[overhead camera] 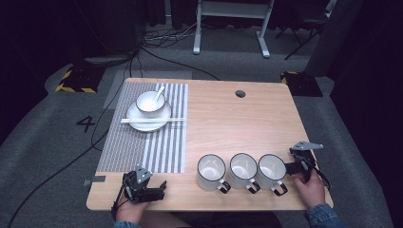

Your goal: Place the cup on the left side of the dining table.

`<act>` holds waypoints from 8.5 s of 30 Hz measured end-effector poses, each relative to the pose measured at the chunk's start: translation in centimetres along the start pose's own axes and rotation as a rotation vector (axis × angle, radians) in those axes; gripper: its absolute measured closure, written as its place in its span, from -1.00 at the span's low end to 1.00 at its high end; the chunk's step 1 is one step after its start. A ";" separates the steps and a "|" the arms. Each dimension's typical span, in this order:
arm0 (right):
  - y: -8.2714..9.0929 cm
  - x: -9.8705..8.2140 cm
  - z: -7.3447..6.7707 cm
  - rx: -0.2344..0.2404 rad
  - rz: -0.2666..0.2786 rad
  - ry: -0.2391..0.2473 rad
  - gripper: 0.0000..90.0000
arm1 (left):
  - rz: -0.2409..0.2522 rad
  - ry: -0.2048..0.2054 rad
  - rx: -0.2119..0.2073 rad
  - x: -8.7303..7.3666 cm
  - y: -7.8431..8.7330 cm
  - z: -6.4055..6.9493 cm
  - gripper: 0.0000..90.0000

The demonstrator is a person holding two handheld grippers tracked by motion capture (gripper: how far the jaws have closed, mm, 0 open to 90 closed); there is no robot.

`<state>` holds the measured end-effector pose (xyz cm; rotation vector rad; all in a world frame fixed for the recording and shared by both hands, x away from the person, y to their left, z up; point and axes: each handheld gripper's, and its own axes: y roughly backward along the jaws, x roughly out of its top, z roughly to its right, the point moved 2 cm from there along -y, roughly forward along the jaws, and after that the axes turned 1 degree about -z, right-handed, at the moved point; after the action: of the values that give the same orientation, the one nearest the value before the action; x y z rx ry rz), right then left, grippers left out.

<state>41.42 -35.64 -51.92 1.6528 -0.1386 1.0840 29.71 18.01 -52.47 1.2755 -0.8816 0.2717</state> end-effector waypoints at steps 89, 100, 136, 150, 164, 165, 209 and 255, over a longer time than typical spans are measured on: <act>0.0 0.0 0.0 -0.001 -0.001 -0.005 -1.00 | 0.233 -0.112 -0.253 5.6 -0.6 12.3 -0.92; 0.0 0.0 -0.1 -0.002 -0.001 -0.005 -0.99 | -0.019 -0.129 -0.314 6.4 -4.6 12.9 -0.90; 0.2 -0.1 -0.1 -0.007 -0.002 -0.013 -0.99 | 0.165 -0.177 -0.224 7.3 -5.3 14.4 -0.93; 0.2 -0.1 -0.1 -0.007 -0.002 -0.013 -0.99 | 0.254 -0.197 -0.216 9.0 -1.8 13.5 -0.92; 0.2 -0.1 -0.1 -0.008 -0.002 -0.016 -0.99 | 0.343 -0.150 -0.174 11.1 1.0 11.1 -0.92; 0.2 -0.1 -0.1 -0.009 -0.002 -0.016 -0.99 | 0.351 -0.145 -0.169 11.2 1.1 11.0 -0.92; 0.2 -0.2 -0.2 -0.009 -0.002 -0.017 -0.99 | 0.445 -0.010 0.068 15.0 2.3 2.4 -0.93; 0.1 -0.1 -0.2 -0.014 -0.001 -0.023 -0.99 | 0.178 0.066 0.110 15.6 -8.1 -2.5 -0.93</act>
<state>41.16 -35.61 -51.91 1.6531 -0.1604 1.0609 46.06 13.38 -47.41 1.2830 -0.9351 0.5067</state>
